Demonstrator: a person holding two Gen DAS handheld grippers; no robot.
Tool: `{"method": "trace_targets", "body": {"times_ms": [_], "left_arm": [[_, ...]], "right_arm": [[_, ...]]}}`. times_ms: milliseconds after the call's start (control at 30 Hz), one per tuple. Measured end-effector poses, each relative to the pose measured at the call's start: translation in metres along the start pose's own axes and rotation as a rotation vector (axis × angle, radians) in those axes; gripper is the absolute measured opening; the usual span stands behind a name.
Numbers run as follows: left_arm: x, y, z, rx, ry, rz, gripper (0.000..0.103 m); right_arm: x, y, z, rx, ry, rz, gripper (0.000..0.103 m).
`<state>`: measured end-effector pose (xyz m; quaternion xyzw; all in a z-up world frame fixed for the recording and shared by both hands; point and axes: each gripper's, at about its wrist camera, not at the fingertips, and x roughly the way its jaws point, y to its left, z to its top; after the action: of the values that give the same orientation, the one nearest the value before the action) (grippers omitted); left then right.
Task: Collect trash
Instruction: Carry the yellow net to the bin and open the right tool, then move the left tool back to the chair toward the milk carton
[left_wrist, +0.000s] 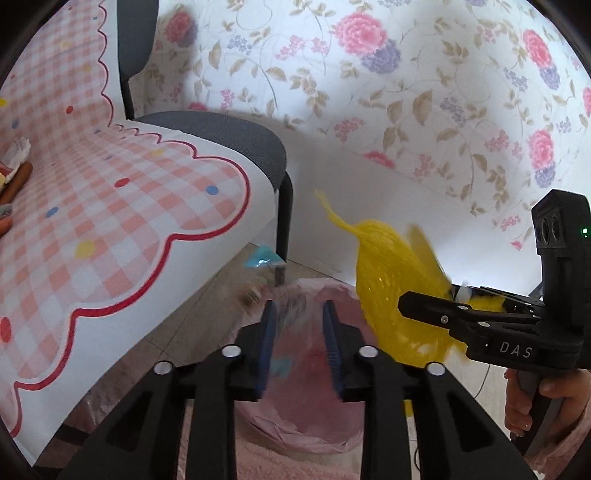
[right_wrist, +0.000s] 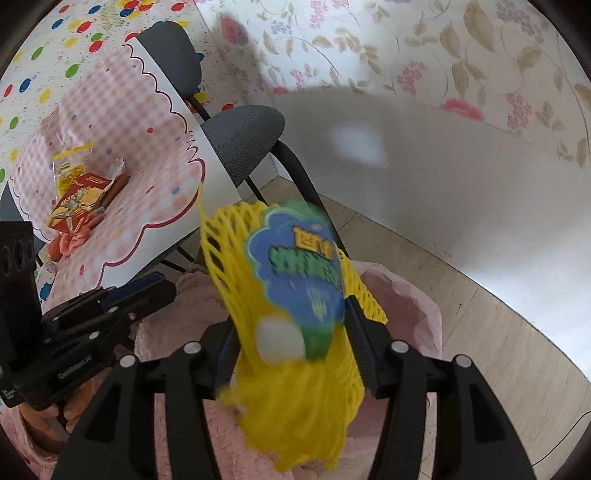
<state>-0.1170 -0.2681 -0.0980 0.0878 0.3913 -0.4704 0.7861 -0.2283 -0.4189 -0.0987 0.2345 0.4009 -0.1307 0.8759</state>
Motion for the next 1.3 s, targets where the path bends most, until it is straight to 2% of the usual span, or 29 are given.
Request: {"method": "trace_targets", "body": {"times_ms": [233, 367, 600, 667, 833, 900, 1000, 1067, 1133, 1300], "left_arm": [[-0.016, 0.013, 0.0, -0.032, -0.04, 0.036, 0.034], [-0.029, 0.022, 0.0, -0.054, -0.063, 0.045, 0.034], [-0.056, 0.039, -0.002, -0.082, -0.103, 0.093, 0.034], [-0.065, 0.047, -0.003, -0.096, -0.11, 0.132, 0.048], [-0.084, 0.06, -0.006, -0.116, -0.112, 0.198, 0.05], [-0.094, 0.065, -0.007, -0.127, -0.117, 0.219, 0.054], [-0.111, 0.075, -0.008, -0.153, -0.14, 0.242, 0.055], [-0.124, 0.083, -0.009, -0.172, -0.156, 0.269, 0.066], [-0.133, 0.09, -0.011, -0.192, -0.165, 0.291, 0.067], [-0.15, 0.115, -0.023, -0.254, -0.167, 0.372, 0.07]], "right_arm": [[-0.008, 0.006, 0.003, -0.034, -0.02, -0.039, 0.071], [-0.02, 0.012, 0.005, -0.06, -0.049, -0.067, 0.071], [-0.051, 0.027, 0.019, -0.091, -0.159, -0.062, 0.071], [-0.055, 0.032, 0.023, -0.099, -0.176, -0.044, 0.071], [-0.058, 0.049, 0.03, -0.135, -0.202, -0.023, 0.071], [-0.061, 0.058, 0.033, -0.156, -0.219, -0.017, 0.066], [-0.066, 0.075, 0.04, -0.201, -0.246, -0.002, 0.052], [-0.067, 0.089, 0.044, -0.24, -0.255, 0.024, 0.028], [-0.064, 0.104, 0.047, -0.283, -0.254, 0.047, 0.018], [-0.048, 0.149, 0.049, -0.397, -0.243, 0.111, 0.018]]}}
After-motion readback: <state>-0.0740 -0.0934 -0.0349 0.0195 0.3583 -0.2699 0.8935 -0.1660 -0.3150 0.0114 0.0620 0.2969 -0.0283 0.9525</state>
